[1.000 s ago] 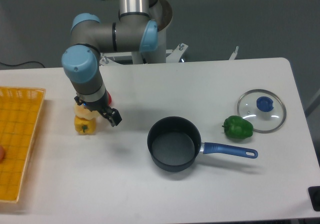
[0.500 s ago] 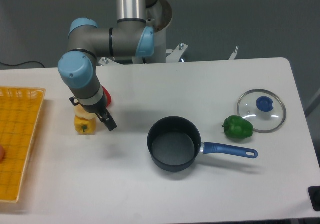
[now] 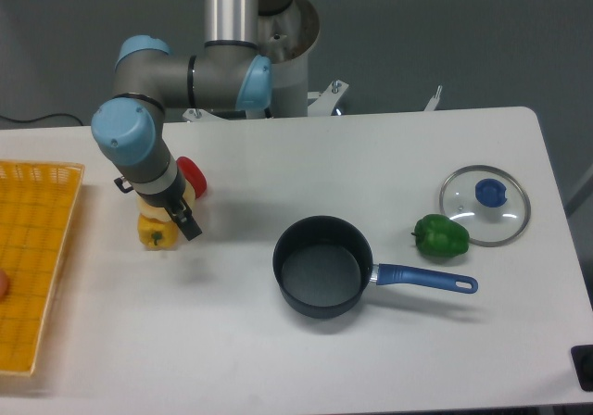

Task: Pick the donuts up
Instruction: 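Lower the gripper onto the donut and close it around the ring, then lift the donut off the yellow pepper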

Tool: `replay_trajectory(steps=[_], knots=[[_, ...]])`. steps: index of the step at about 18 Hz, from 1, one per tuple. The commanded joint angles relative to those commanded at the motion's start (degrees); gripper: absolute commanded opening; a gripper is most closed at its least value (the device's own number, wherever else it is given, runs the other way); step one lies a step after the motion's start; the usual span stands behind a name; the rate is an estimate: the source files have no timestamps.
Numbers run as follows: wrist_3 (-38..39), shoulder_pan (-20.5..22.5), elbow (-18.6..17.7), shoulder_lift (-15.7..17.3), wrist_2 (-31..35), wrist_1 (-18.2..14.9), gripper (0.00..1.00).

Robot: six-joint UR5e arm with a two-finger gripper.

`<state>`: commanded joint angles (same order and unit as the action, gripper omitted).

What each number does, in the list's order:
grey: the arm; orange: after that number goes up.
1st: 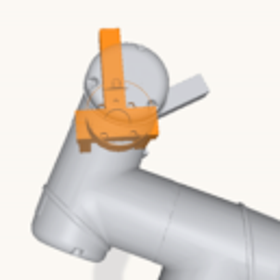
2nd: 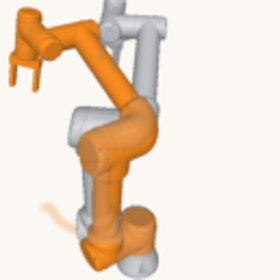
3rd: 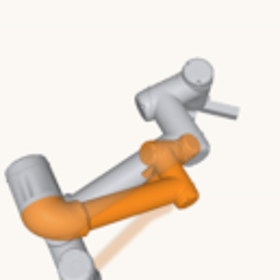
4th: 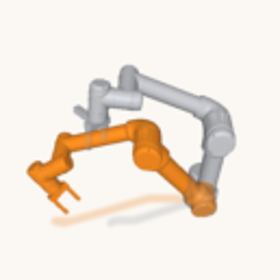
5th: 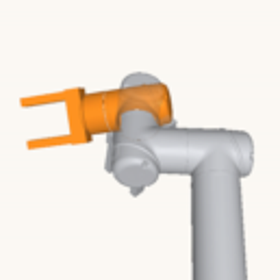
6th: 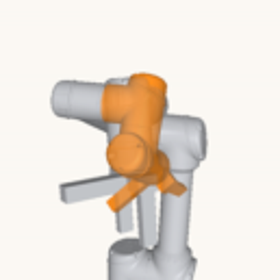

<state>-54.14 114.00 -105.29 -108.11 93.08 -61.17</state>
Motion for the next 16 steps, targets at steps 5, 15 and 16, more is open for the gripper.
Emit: replay_trajectory(steps=[5, 15, 16], knots=[[1.2, -0.2, 0.0, -0.1, 0.1, 0.0, 0.90], [1.5, -0.8, 0.1, -0.1, 0.8, -0.2, 0.58], [1.5, -0.8, 0.2, 0.0, 0.9, -0.3, 0.55]])
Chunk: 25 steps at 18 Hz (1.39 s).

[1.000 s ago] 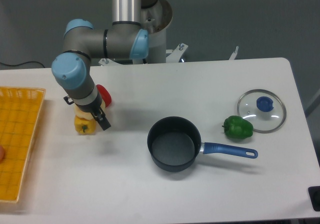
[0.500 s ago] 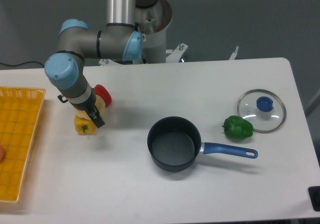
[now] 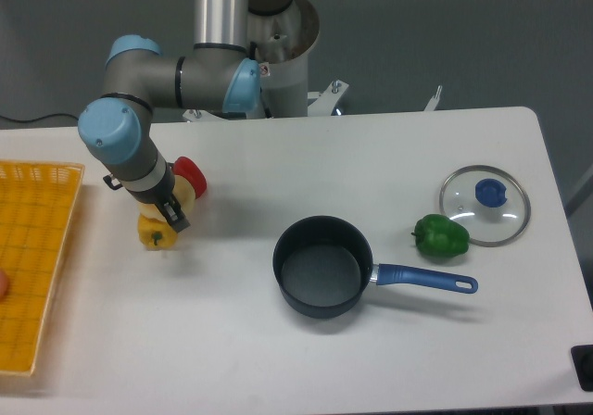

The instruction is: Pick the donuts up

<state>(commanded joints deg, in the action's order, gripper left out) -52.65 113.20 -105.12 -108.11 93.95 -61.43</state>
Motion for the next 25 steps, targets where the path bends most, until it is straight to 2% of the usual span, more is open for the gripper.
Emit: replay_trajectory(steps=[3, 10, 12, 18, 23, 25], knots=[[0.1, 0.0, 0.0, 0.0, 0.0, -0.1, 0.44], [0.1, 0.1, 0.3, 0.2, -0.1, -0.5, 0.40], [-0.1, 0.4, 0.8, 0.4, -0.2, -1.6, 0.40], [-0.5, 3.9, 7.1, 2.2, -0.8, -10.8, 0.40], [-1.2, 8.6, 10.2, 4.3, -2.1, -11.8, 0.39], [-4.7, 11.1, 11.6, 4.4, -1.9, -11.7, 0.39]])
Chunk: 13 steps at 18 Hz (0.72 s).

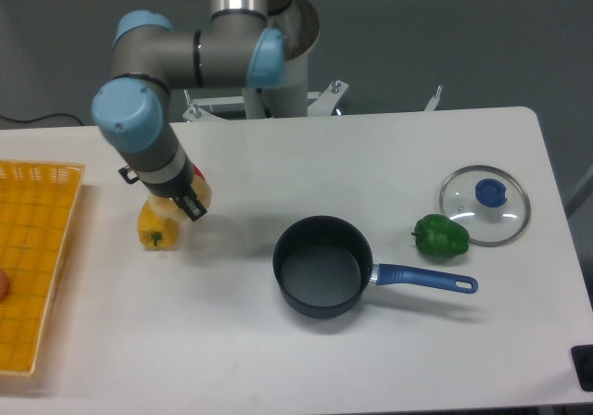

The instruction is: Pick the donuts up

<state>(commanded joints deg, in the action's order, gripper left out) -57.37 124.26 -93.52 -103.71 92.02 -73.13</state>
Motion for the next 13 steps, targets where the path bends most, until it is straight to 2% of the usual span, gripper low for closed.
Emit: replay_trajectory(steps=[6, 11, 13], knots=[[-7.5, 8.3, 4.4, -0.2, -2.1, 0.1, 0.36], [-14.4, 13.4, 4.2, -0.2, -2.7, -0.3, 0.36], [-17.8, 15.6, 4.3, -0.1, -2.5, -2.1, 0.36]])
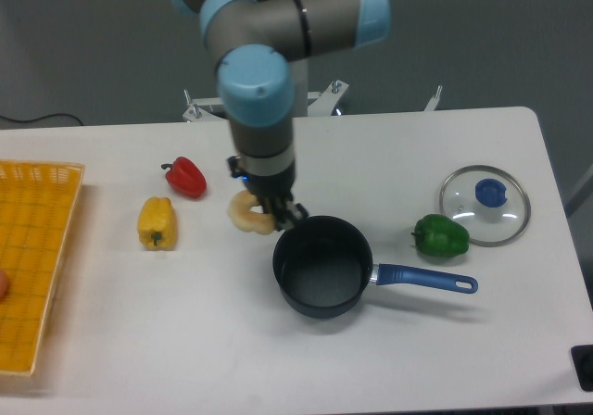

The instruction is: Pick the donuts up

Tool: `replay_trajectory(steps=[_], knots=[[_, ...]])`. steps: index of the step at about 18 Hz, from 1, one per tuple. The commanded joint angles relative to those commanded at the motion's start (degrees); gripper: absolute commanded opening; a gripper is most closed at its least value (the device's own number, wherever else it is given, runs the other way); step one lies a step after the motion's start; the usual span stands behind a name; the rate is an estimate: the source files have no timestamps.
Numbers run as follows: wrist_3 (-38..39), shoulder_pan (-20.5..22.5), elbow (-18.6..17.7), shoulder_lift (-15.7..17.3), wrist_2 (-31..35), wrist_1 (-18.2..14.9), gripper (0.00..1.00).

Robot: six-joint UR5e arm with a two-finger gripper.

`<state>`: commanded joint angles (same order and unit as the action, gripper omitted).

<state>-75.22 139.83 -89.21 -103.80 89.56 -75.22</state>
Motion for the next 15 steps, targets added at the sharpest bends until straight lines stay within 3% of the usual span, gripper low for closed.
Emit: replay_trajectory(steps=[8, 15], knots=[[-11.3, 8.4, -1.0, 0.4, -0.1, -0.5, 0.36], [-14.6, 11.9, -2.5, 0.8, -0.2, -0.4, 0.36]])
